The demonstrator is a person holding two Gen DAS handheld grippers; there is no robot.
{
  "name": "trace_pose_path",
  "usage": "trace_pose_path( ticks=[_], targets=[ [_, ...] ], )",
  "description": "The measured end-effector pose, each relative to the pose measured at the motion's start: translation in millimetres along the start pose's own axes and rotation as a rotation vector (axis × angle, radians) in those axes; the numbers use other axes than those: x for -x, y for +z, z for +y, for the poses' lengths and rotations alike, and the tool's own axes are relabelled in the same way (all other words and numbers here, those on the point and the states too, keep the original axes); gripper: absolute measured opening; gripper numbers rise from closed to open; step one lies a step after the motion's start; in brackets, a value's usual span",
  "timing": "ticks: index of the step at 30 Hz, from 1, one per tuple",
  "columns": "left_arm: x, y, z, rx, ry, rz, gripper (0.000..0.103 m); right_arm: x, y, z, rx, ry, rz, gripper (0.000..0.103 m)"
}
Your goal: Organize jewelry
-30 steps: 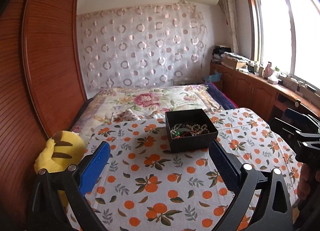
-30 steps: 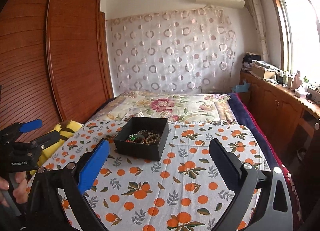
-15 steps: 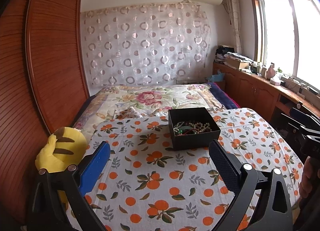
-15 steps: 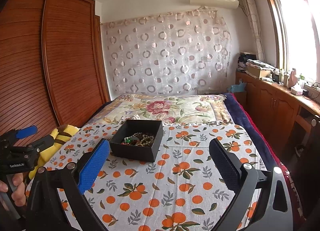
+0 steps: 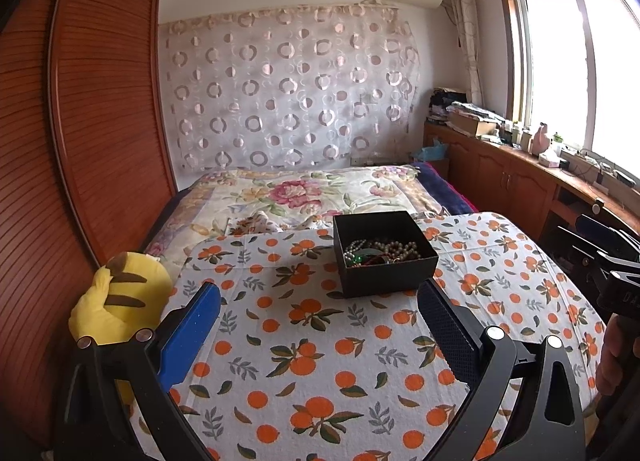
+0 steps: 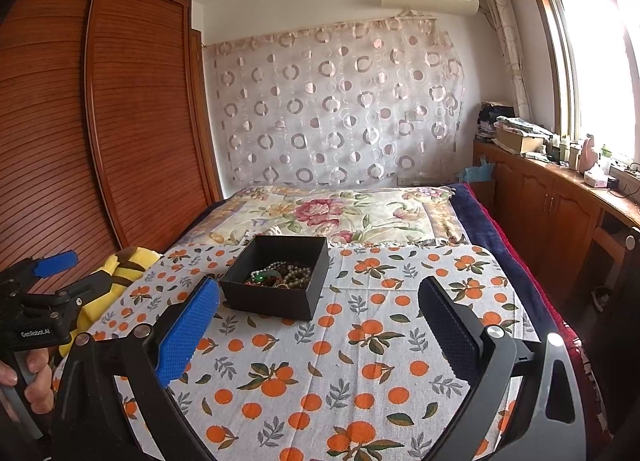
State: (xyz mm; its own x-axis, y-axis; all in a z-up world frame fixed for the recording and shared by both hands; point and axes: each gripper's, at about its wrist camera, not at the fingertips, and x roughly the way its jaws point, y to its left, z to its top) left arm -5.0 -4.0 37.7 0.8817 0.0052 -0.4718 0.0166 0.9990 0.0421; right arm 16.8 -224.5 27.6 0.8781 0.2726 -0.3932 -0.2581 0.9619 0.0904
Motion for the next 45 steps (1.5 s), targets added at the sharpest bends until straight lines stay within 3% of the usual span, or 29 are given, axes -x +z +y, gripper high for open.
trace_pose_path(
  ticks=[45],
  targets=[
    [1.8,-3.7,-5.6,-0.007,-0.008,-0.005,0.095,-1.8,-6.3,1.6,-0.009,0.005,0.002,0.1]
  ],
)
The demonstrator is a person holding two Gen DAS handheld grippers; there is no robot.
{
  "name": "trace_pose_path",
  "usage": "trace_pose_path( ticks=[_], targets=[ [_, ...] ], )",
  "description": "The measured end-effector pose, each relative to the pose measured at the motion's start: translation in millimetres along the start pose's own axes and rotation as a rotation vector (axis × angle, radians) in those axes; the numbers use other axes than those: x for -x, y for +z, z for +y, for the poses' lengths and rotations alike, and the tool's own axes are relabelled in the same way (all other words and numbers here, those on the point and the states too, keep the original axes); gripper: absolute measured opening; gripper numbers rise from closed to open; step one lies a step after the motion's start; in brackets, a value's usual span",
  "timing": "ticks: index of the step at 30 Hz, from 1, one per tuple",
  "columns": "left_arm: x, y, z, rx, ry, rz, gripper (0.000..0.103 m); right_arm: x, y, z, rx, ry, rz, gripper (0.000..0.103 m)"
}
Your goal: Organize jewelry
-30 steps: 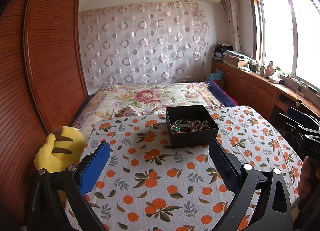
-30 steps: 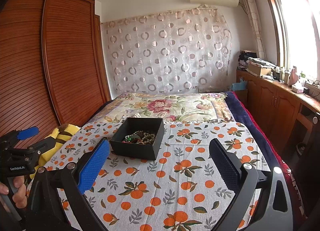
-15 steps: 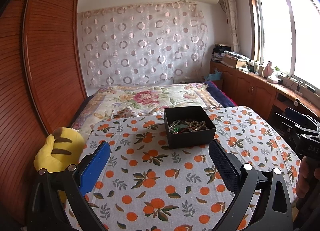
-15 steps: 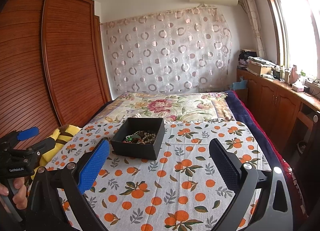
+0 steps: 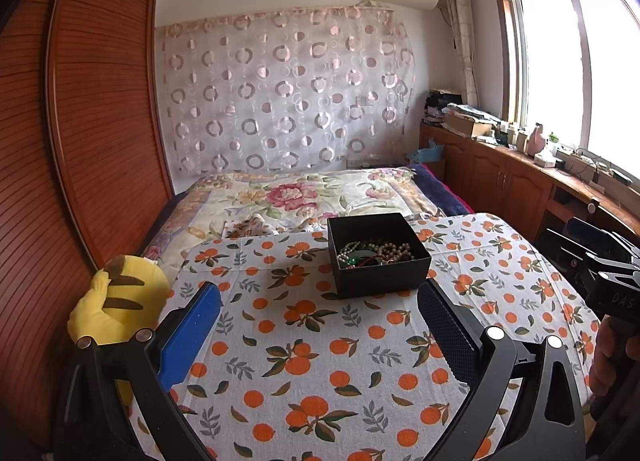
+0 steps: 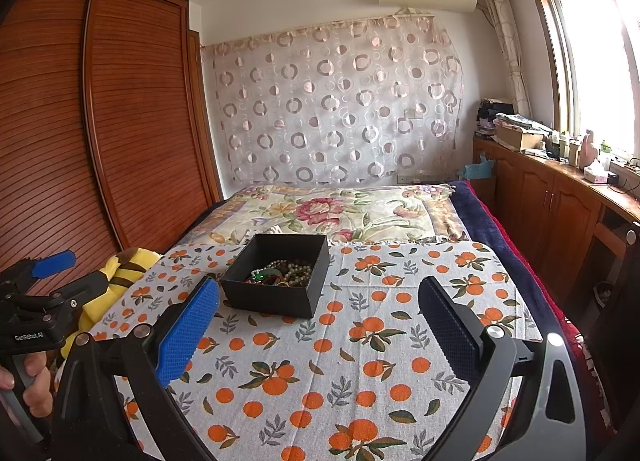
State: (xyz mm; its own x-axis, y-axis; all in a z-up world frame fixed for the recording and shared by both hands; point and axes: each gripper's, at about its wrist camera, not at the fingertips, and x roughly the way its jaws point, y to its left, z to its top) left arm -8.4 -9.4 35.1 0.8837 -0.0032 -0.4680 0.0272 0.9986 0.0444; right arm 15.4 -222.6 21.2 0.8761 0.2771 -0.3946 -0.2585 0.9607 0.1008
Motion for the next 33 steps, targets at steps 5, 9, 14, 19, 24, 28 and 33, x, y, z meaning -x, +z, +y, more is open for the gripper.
trace_pose_path(
  ticks=[5,9,14,19,24,28,33],
  targets=[
    [0.5,-0.4,-0.5,0.0,0.001,-0.002,0.095,0.1,0.6,-0.4,0.001,-0.001,0.0,0.1],
    [1.9,1.2,-0.8,-0.001,0.0,-0.005,0.095,-0.1,-0.9,0.7,0.002,0.0,-0.001,0.1],
    [2.4,1.7,-1.8,-0.001,-0.001,-0.006,0.095,-0.3,-0.7,0.6,0.001,0.0,0.0,0.1],
    [2.5,1.5,-1.4,-0.001,-0.001,-0.006,0.095,0.2,0.4,-0.4,0.0,0.0,0.0,0.1],
    [2.5,1.3,-1.2,-0.001,-0.001,-0.007,0.095,0.0,0.4,0.2,-0.001,0.0,0.0,0.1],
    [2.2,1.0,-1.1,0.002,0.002,-0.005,0.095,0.2,0.8,-0.1,-0.001,0.0,0.0,0.1],
    [5.0,4.6,-2.5,0.003,0.001,-0.005,0.095,0.1,0.4,0.1,-0.001,0.0,0.0,0.1]
  ],
)
